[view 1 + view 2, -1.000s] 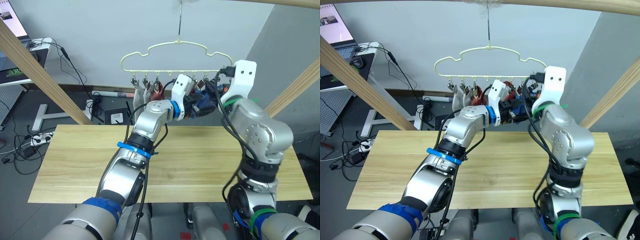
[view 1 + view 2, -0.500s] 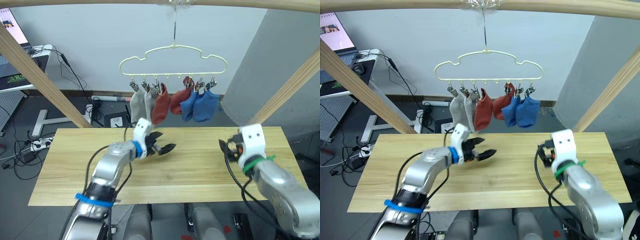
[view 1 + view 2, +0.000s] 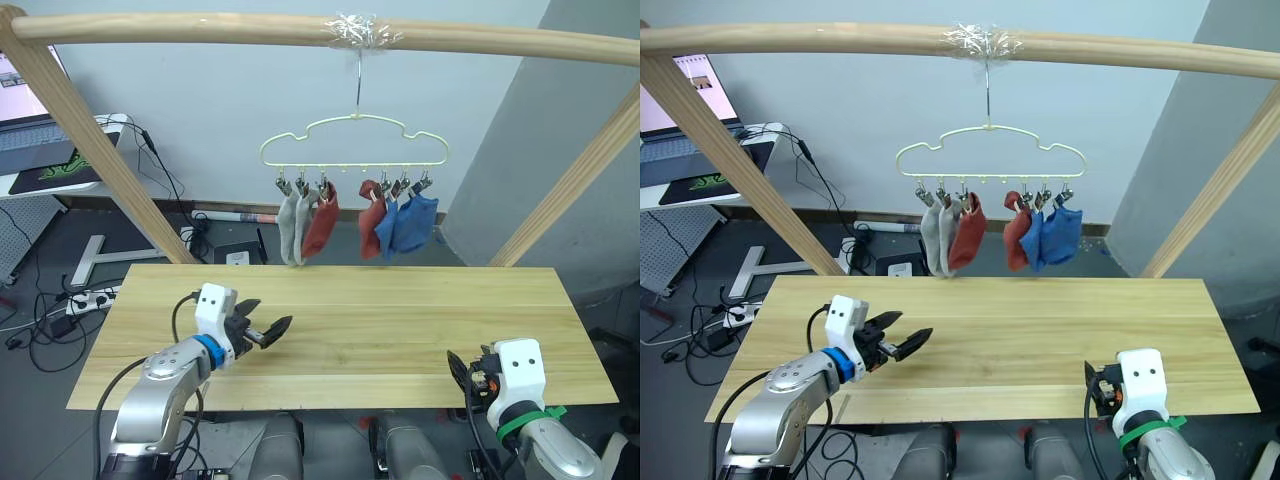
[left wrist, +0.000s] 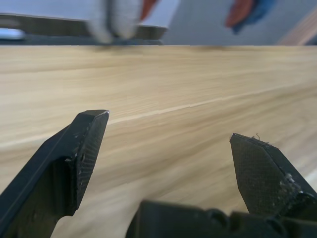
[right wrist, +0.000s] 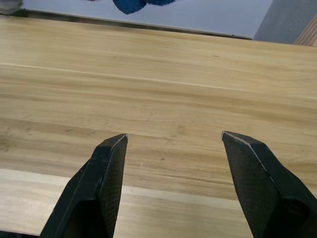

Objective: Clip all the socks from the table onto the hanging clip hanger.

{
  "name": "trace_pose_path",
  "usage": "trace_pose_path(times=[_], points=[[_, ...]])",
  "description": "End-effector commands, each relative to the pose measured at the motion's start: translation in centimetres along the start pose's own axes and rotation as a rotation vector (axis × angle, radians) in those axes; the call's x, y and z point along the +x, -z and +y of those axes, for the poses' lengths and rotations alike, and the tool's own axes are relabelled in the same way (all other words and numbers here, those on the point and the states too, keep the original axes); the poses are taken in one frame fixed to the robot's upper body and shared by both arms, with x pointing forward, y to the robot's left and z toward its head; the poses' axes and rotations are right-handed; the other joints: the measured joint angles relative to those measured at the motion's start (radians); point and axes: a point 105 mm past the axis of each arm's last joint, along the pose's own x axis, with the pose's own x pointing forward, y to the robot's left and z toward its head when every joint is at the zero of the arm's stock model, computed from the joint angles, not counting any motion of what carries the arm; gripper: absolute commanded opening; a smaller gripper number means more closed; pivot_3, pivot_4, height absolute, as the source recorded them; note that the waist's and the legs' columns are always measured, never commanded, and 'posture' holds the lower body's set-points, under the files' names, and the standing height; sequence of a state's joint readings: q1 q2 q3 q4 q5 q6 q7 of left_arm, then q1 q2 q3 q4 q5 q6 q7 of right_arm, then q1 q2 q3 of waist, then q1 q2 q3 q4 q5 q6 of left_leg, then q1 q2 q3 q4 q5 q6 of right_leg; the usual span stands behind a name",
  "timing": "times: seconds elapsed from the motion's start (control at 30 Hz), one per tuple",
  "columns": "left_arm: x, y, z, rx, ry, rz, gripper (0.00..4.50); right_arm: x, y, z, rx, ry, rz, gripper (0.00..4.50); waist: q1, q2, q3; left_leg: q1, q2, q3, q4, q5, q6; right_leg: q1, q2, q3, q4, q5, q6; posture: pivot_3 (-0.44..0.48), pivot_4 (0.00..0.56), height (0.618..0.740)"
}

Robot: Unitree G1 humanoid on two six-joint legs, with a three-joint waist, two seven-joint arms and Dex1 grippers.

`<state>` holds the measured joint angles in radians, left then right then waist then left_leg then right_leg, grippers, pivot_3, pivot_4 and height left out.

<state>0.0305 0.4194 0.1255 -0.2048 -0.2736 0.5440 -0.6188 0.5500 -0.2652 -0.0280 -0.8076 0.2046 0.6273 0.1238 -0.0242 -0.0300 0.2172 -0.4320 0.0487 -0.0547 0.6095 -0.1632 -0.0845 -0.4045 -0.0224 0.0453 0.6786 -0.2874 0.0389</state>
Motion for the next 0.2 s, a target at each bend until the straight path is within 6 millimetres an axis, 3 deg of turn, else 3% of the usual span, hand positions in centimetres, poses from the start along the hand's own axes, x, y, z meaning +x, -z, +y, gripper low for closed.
trace_pose_path(times=[0.03, 0.2], points=[[-0.58, -0.91, -0.44, 0.012, 0.007, -0.035, 4.46, -0.45, -0.57, -0.44, -0.012, 0.017, -0.033, 3.16, 0.004, 0.000, 0.000, 0.000, 0.000, 0.000, 0.000, -0.001, -0.001, 0.000, 0.000, 0.000, 0.000, 0.000, 0.000, 0.089, 0.193, 0.740], [-0.92, -0.80, -0.94, -0.008, 0.025, -0.033, 4.46, -0.40, -0.68, -0.51, -0.021, 0.000, -0.030, 3.16, 0.016, 0.000, 0.000, -0.001, 0.001, 0.001, -0.002, 0.002, 0.003, -0.001, 0.000, -0.001, 0.000, 0.000, 0.000, 0.088, 0.198, 0.740]])
